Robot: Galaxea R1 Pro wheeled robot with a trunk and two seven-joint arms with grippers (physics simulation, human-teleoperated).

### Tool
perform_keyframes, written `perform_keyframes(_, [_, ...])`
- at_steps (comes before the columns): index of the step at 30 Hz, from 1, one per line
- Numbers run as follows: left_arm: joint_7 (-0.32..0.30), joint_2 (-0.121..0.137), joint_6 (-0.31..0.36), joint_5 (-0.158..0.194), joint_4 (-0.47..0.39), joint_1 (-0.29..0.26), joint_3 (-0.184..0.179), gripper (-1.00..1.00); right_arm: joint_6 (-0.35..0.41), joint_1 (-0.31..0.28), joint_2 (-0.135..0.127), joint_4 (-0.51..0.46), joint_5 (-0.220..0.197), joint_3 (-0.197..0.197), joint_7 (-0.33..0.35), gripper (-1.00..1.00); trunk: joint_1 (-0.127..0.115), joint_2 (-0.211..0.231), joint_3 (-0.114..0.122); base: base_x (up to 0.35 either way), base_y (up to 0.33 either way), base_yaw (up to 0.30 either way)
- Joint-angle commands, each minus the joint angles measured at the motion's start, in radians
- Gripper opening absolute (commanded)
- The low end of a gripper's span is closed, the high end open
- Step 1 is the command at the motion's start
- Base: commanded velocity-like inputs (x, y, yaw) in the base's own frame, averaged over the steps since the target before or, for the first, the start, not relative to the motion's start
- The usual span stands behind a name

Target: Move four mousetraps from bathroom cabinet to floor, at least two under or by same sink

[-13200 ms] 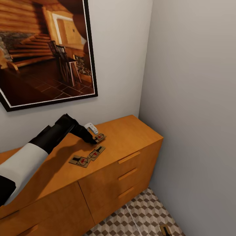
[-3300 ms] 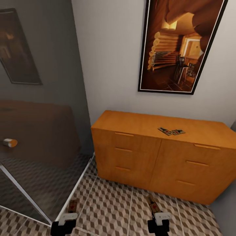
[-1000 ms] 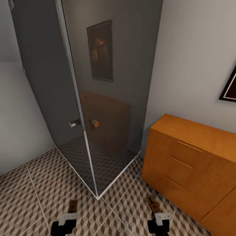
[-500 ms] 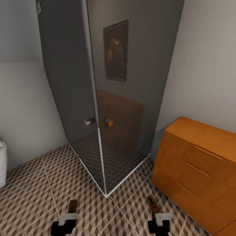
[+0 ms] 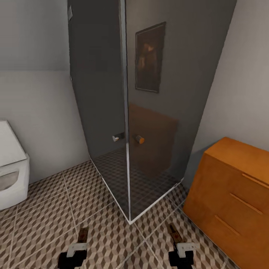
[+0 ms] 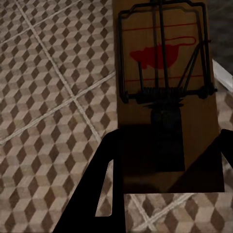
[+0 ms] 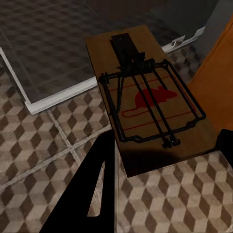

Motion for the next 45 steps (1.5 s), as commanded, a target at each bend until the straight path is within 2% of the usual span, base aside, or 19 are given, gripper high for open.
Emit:
perform_keyframes(1, [0.01, -0.001, -0.003, -0.007, 0.002, -0.001, -0.006, -1.0, -0.001, -0.001, -0.001, 0.001, 0.003, 0.005, -0.009, -1.0, 0.0, 0.0, -0.001, 0.0, 0.0, 0.233])
perform_keyframes(45, [0.01, 0.001, -0.003, -0.007, 0.002, -0.001, -0.006, -1.0, -0.001, -0.001, 0.0, 0.002, 0.003, 0.005, -0.009, -1.0, 0.0, 0.0, -0.001, 0.0, 0.0, 0.233])
